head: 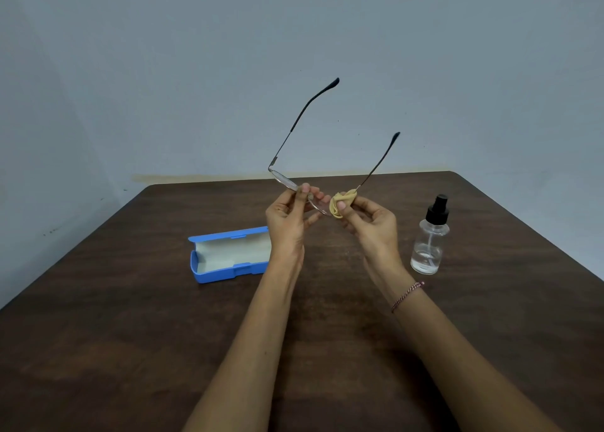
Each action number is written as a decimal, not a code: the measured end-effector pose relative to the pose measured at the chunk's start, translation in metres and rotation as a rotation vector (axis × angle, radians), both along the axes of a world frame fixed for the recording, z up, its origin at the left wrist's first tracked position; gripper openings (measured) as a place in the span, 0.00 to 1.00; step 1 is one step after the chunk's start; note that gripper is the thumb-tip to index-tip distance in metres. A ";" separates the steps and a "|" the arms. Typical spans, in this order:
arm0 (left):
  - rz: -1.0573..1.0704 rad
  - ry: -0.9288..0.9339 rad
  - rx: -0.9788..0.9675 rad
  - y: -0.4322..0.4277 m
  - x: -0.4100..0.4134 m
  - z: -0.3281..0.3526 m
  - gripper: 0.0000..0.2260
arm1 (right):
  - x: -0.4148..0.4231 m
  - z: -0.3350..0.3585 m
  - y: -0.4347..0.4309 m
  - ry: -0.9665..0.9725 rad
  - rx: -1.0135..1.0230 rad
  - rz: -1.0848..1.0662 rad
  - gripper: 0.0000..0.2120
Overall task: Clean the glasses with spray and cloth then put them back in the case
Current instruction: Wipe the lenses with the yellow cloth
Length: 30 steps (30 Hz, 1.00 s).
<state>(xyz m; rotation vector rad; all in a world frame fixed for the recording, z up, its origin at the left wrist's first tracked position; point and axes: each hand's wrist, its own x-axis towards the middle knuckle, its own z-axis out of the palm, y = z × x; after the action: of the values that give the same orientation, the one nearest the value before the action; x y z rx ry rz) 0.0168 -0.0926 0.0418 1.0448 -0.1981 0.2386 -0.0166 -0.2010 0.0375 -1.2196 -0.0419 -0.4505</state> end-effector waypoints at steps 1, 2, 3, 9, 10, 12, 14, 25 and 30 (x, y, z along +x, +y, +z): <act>0.005 0.000 0.008 0.001 0.001 0.000 0.07 | 0.000 0.000 0.000 0.011 -0.007 0.004 0.07; 0.010 -0.001 0.022 0.002 0.001 0.001 0.07 | 0.000 0.000 0.000 0.016 -0.012 0.005 0.07; 0.013 -0.002 0.042 0.004 0.001 0.002 0.07 | 0.000 0.001 0.000 0.018 -0.010 0.006 0.06; 0.006 0.009 0.208 0.018 0.002 0.006 0.09 | 0.002 0.010 -0.014 0.019 0.084 -0.047 0.08; 0.004 0.008 0.225 0.020 0.003 0.006 0.10 | 0.002 0.011 -0.016 0.017 0.083 -0.055 0.08; 0.006 0.000 0.268 0.025 0.005 0.005 0.10 | 0.002 0.012 -0.020 0.013 0.087 -0.079 0.09; 0.021 -0.017 0.318 0.032 0.006 0.005 0.09 | 0.002 0.016 -0.025 -0.003 0.097 -0.124 0.11; 0.047 -0.059 0.365 0.041 0.006 0.011 0.08 | -0.005 0.026 -0.025 -0.229 -0.212 -0.407 0.10; 0.038 -0.089 0.283 0.031 0.001 0.012 0.08 | 0.005 0.012 -0.016 -0.100 -0.085 -0.213 0.11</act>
<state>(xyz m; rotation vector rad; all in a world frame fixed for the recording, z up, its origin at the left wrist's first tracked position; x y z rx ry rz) 0.0179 -0.0616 0.0541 1.3201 -0.2989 0.2974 -0.0120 -0.2171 0.0496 -1.2899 -0.0166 -0.7014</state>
